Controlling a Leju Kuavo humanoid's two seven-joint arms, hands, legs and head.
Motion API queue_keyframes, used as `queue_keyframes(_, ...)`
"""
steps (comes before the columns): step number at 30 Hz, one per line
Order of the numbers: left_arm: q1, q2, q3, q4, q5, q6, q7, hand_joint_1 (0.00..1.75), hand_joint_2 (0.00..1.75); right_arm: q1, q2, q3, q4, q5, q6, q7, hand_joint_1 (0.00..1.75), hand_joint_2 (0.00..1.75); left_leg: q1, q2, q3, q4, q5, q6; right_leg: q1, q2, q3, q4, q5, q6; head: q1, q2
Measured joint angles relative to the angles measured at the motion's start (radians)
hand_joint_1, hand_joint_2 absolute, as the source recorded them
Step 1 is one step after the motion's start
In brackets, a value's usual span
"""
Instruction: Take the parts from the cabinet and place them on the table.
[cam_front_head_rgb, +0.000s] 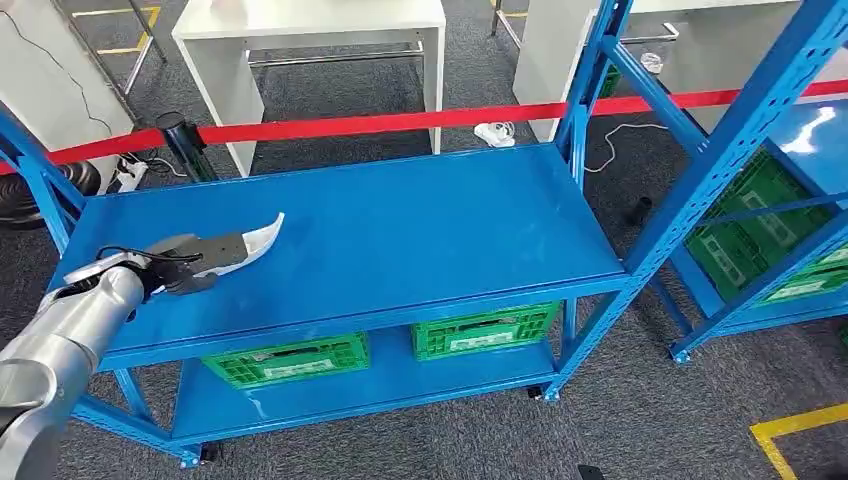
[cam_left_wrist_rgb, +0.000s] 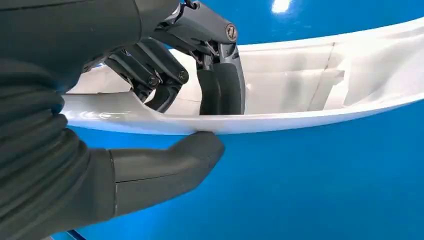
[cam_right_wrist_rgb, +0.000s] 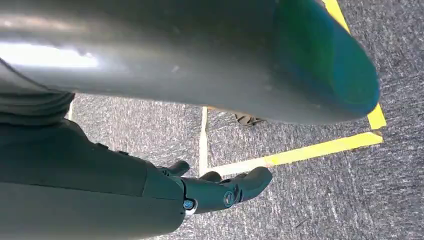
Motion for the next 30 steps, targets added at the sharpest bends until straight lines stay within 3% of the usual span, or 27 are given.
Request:
queue_keyframes(10,0.001,0.001,0.000,0.000,0.009,0.004,-0.027,1.75,1.75,0.000,0.000,-0.003,0.000,0.005,0.002,-0.003,0.00,0.00,0.000,-0.001,0.000,0.000,0.000,0.000,0.000,0.000,0.001,0.000,0.000,0.000,0.000,0.000)
queue_keyframes(15,0.019,0.001,0.000,-0.001,0.014,0.099,-0.102,1.75,1.75,0.000,0.000,-0.004,0.000,0.003,0.003,-0.006,0.00,0.00,0.000,-0.001,0.000,0.000,0.000,0.000,0.000,0.000,0.000,0.000,0.000,0.000,0.000,0.000)
queue_keyframes(20,0.034,-0.019,0.030,-0.019,0.147,0.221,-0.179,1.75,1.75,0.000,0.000,-0.008,0.000,-0.003,0.000,-0.012,0.00,0.00,0.000,-0.001,0.000,0.000,0.000,0.000,0.000,0.000,0.000,0.000,0.000,0.000,0.000,0.000)
queue_keyframes(24,0.030,-0.048,0.090,-0.060,0.308,0.226,-0.276,1.75,1.75,0.001,0.000,-0.017,0.000,-0.006,-0.005,-0.018,0.00,0.00,0.000,-0.001,0.000,0.000,0.000,0.000,0.000,0.000,0.000,0.000,0.000,0.001,0.000,0.000)
queue_keyframes(30,0.029,-0.050,0.103,-0.069,0.339,0.220,-0.289,1.75,1.75,0.001,0.000,-0.019,0.000,-0.008,-0.005,-0.018,0.00,0.00,0.000,-0.001,0.000,0.000,0.000,0.000,0.000,0.000,0.000,0.000,0.000,0.001,0.000,0.000)
